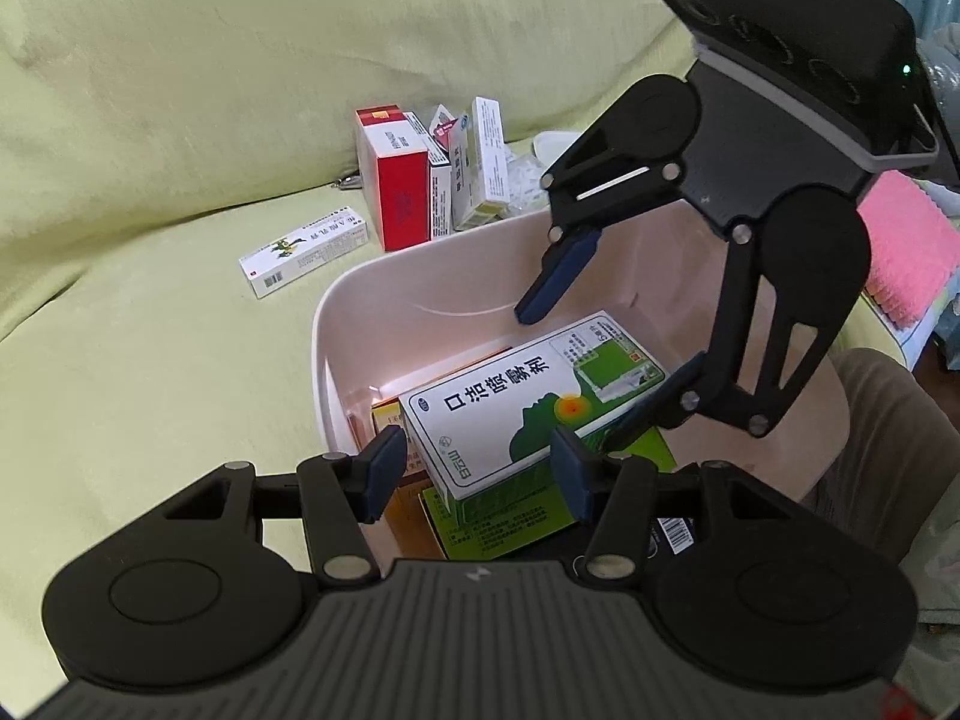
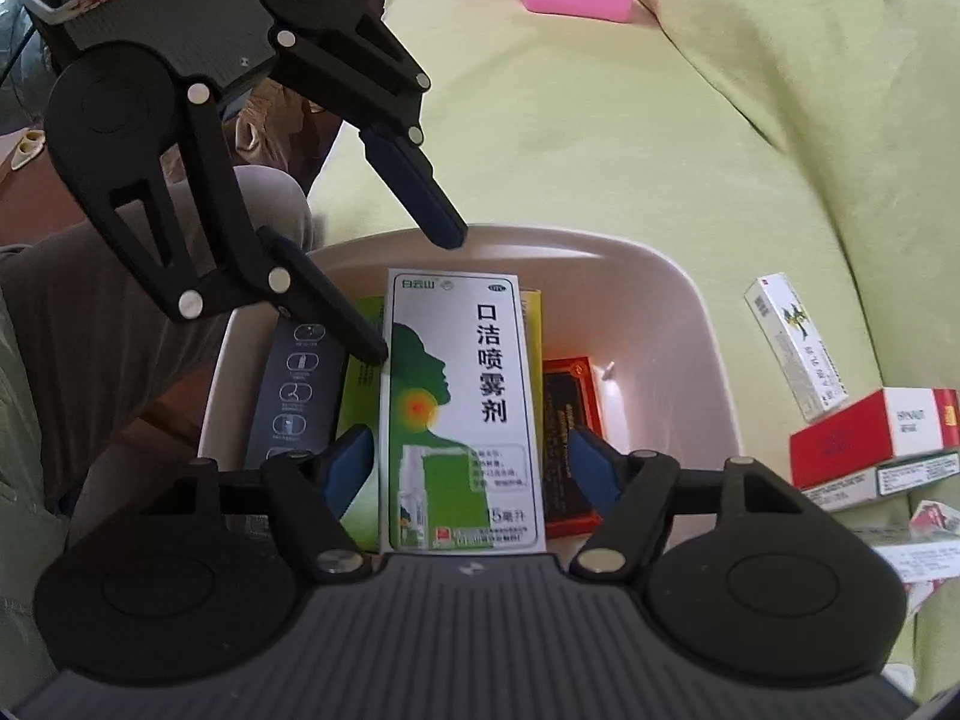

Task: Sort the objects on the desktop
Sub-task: 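Carry the spray box over the white bin and lower it in, then open the right gripper to release the spray box in the bin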

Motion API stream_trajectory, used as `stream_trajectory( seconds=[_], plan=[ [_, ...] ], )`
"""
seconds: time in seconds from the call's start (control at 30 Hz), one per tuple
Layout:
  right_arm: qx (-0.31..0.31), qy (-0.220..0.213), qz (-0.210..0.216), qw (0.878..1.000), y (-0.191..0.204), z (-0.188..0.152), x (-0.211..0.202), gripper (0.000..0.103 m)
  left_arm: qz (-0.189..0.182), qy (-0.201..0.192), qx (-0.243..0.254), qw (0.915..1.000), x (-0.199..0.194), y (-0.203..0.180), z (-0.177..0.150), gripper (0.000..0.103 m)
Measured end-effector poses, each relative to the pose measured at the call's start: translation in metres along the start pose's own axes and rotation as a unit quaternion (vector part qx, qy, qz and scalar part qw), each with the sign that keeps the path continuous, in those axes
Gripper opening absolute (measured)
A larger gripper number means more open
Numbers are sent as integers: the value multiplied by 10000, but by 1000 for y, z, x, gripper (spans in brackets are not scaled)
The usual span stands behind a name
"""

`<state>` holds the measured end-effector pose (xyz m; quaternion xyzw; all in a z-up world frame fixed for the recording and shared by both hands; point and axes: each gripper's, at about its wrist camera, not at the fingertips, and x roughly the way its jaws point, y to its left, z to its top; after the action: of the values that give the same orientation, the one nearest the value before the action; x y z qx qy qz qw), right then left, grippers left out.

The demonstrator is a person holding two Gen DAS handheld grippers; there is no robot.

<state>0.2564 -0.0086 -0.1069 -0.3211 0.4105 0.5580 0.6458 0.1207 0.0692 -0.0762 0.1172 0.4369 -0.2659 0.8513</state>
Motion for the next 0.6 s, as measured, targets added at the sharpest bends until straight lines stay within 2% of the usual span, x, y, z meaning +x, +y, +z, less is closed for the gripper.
stream_trajectory(
  seconds=[0.03, 0.23, 0.43, 0.6],
  plan=[
    [-28, -10, 7, 10000, 2, 1, 1, 53, -1, -1, 0, 10000, 0, 0, 0, 57],
    [-371, -202, -164, 9990, 20, 0, -3, 52, 4, -52, 3, 10000, -4, -1, 1, 57],
    [-360, -492, -609, 9963, 24, -3, -30, 52, 19, -218, 4, 9998, -18, -3, 3, 57],
    [-222, -412, -1093, 9929, 12, -15, -46, 52, 5, -272, 79, 9996, -20, -6, 9, 57]
  ],
)
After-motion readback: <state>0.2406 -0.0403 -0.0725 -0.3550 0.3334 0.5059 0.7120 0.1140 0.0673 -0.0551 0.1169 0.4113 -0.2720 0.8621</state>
